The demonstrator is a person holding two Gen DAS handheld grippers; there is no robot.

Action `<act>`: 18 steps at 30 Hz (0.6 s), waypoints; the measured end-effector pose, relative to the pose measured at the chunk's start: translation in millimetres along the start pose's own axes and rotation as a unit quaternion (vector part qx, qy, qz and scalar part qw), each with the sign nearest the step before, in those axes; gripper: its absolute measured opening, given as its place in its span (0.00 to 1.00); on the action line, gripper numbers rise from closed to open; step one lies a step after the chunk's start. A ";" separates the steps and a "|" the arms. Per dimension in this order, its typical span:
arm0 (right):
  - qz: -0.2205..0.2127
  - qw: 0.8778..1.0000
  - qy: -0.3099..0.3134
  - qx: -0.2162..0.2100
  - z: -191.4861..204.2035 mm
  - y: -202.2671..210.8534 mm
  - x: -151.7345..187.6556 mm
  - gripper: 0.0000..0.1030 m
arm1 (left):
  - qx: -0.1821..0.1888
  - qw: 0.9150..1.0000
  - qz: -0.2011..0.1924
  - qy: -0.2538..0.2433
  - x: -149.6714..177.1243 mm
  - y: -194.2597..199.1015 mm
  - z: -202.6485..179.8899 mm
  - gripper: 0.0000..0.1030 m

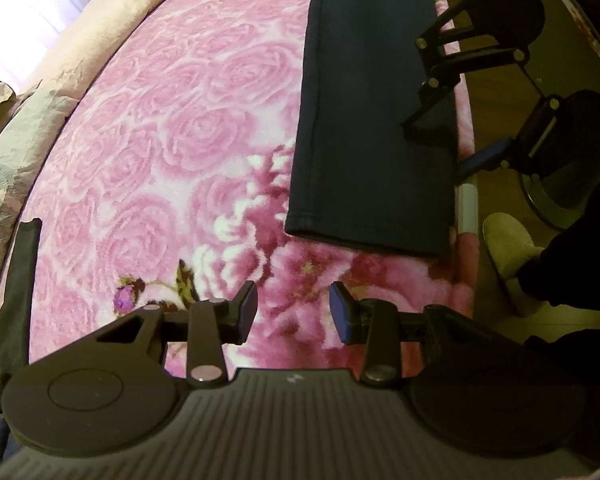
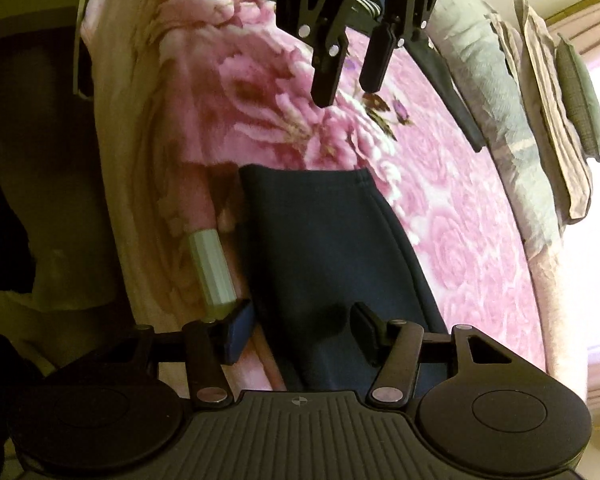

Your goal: Fold clothes

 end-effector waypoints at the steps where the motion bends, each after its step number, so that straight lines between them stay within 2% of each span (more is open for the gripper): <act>1: -0.001 1.000 -0.007 0.002 -1.0 -1.1 -1.0 0.55 | 0.001 1.000 -0.001 0.001 0.0 -0.5 -0.5 0.34; 7: -0.023 0.999 -0.043 0.008 -4.6 -1.0 -10.8 0.53 | 0.004 1.000 -0.006 0.000 -2.4 -1.3 -3.2 0.34; 9: -0.024 0.998 -0.052 0.001 -5.6 -2.0 -10.1 0.36 | 0.002 1.000 -0.006 -0.002 -2.4 -1.7 -3.1 0.35; 11: -0.025 0.998 -0.064 -0.004 -7.0 -3.1 -8.6 0.31 | -0.002 1.000 -0.005 0.000 -2.0 -1.4 -0.7 0.35; 12: -0.023 0.997 -0.072 -0.008 -7.2 -2.3 -7.8 0.15 | -0.004 1.000 -0.004 0.001 -1.8 -1.3 0.5 0.35; 13: -0.023 0.996 -0.084 -0.012 -10.2 -2.0 -7.7 0.11 | -0.007 1.000 -0.003 0.002 -1.6 -1.1 1.8 0.35; 18: -0.058 0.979 -0.194 -0.012 -44.9 30.4 -15.1 0.08 | -0.029 0.999 0.000 0.017 -4.2 4.1 16.3 0.36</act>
Point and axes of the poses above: each gripper's, at about its wrist camera, not at the fingertips, and y roughly against the way its jaws point, z to its left, x to its underside, the point moved 1 cm from there along -y, roughly the way its jaws point, and after that the axes turned 14 degrees about -y, right-handed, at the moved point
